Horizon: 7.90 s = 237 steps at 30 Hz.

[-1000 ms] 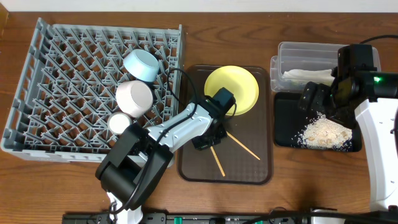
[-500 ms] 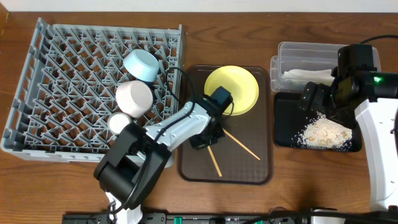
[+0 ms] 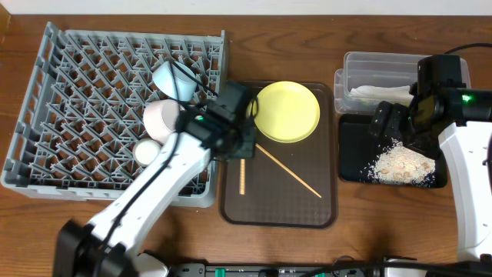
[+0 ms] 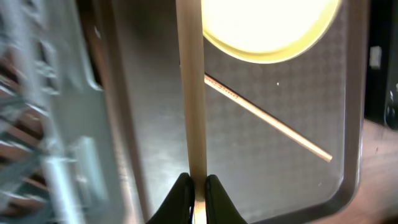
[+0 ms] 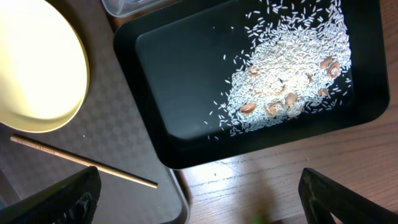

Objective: Sort waste into correct bins and load items into the dishwasher
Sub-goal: 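Carry the chopstick to the rack and drop it in, then move the left gripper back to the remaining chopstick, then grasp the second wooden chopstick with the left gripper and lift, then carry the second chopstick to the rack and release it, then reach the left gripper toward the yellow plate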

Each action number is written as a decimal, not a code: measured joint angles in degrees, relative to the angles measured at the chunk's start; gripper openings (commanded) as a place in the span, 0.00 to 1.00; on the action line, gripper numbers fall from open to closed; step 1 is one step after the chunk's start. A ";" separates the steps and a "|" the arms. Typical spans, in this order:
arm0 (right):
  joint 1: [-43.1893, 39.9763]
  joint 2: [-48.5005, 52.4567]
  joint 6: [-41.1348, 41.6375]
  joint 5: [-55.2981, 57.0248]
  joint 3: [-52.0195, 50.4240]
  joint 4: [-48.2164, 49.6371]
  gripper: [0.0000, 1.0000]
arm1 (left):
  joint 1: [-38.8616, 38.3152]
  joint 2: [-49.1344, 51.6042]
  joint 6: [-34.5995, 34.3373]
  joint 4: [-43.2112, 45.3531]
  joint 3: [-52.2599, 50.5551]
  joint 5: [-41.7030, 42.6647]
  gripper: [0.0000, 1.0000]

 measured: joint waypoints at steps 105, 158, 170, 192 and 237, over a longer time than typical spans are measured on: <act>0.00 0.00 -0.20 -0.02 0.00 -0.15 0.99 | -15.30 25.07 -53.66 16.06 0.20 -6.25 0.45; 0.00 0.00 -1.07 0.00 0.00 -0.79 0.99 | -2.14 -2.36 -5.07 3.50 1.25 -6.86 0.08; 0.00 0.00 -1.07 -0.02 0.00 -0.83 0.99 | 12.17 -6.16 13.90 3.74 1.57 -7.78 0.08; 0.00 0.00 -1.09 -0.42 0.00 -0.83 0.99 | 13.11 7.26 19.63 12.13 1.60 -7.80 0.56; 0.00 0.00 -1.51 -0.63 -0.02 -0.61 0.99 | -12.83 36.59 26.53 0.79 29.75 -2.29 0.73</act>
